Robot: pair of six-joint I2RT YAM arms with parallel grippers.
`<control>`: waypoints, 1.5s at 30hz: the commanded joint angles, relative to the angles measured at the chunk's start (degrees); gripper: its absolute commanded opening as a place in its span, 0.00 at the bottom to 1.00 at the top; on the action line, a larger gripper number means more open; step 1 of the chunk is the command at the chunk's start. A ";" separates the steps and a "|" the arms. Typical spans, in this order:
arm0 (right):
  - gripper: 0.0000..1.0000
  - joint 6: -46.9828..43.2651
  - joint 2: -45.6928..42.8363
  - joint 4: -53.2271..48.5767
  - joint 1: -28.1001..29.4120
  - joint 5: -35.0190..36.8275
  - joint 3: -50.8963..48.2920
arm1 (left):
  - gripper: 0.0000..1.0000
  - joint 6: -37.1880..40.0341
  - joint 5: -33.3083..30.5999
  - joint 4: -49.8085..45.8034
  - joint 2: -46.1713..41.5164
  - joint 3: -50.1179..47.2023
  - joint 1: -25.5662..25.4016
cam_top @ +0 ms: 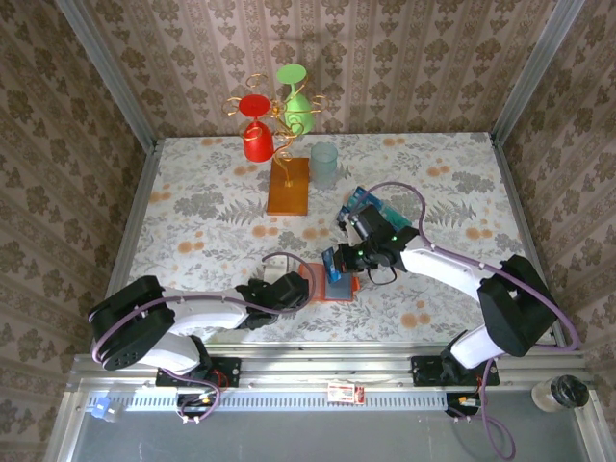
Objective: Put the credit cards into the card holder
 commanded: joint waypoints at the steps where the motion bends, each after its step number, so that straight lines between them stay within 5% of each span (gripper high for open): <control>1: 0.00 5.51 -0.50 6.17 -0.17 -3.61 -2.00 | 1.00 -0.17 -1.42 -1.93 -0.91 -0.63 -0.15; 24: 0.00 6.38 6.41 11.03 -0.17 -5.65 -5.08 | 1.00 2.33 -2.04 -4.46 -5.34 1.29 -0.41; 45: 0.00 6.57 3.46 13.75 -0.86 -8.28 -7.05 | 1.00 6.55 0.42 -2.68 2.88 3.99 0.47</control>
